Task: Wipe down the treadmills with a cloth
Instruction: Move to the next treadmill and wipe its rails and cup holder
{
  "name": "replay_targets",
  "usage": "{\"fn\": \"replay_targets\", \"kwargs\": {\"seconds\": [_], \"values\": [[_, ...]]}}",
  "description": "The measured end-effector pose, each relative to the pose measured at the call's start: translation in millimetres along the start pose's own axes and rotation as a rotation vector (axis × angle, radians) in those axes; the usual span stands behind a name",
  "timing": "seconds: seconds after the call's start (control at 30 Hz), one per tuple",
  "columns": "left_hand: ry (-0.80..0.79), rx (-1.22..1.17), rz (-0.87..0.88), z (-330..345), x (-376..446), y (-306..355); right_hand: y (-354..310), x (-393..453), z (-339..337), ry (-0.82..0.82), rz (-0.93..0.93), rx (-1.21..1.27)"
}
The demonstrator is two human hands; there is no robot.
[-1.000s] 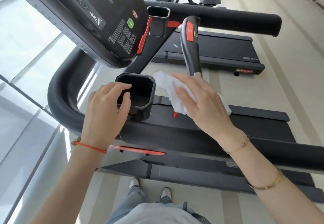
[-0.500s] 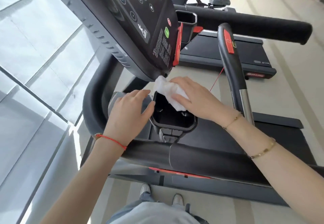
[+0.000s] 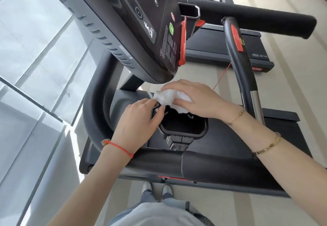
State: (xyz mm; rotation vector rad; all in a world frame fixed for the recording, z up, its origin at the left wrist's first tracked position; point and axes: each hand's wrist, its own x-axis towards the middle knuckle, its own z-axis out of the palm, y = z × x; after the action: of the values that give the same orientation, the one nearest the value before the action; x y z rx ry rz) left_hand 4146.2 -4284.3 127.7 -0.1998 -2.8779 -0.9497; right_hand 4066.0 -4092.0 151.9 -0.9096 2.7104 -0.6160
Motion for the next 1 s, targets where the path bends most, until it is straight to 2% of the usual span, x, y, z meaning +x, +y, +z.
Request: {"fn": "replay_targets", "kwargs": {"seconds": [0.2, 0.43, 0.6, 0.67, 0.8, 0.87, 0.93, 1.0], "values": [[0.009, 0.003, 0.037, -2.8, -0.2, 2.4, 27.5, -35.5, 10.9, 0.14, 0.167, 0.125], [0.023, 0.036, 0.058, -3.2, 0.2, 0.6, 6.8, 8.0, 8.1, 0.03, 0.018, -0.039], [0.021, 0.027, 0.057, -3.9, -0.1, 0.3, 22.6, -21.9, 14.2, 0.157, 0.169, 0.086], [0.024, 0.016, 0.057, -4.3, 0.2, 2.4, 25.1, -27.1, 12.2, 0.149, 0.156, 0.1], [0.03, 0.021, 0.053, -4.0, 1.1, 2.7, 10.1, 2.8, 2.2, 0.0, 0.059, 0.036], [0.028, 0.022, 0.057, -4.0, 1.7, 2.2, 3.4, 17.2, -2.0, -0.062, 0.07, 0.042], [0.033, 0.024, 0.061, -3.7, 1.8, 1.3, 3.7, 15.6, -1.2, -0.031, 0.105, 0.062], [0.033, 0.029, 0.062, -3.3, 2.4, 0.3, 7.6, 1.5, 3.3, 0.072, 0.193, 0.12]]}}
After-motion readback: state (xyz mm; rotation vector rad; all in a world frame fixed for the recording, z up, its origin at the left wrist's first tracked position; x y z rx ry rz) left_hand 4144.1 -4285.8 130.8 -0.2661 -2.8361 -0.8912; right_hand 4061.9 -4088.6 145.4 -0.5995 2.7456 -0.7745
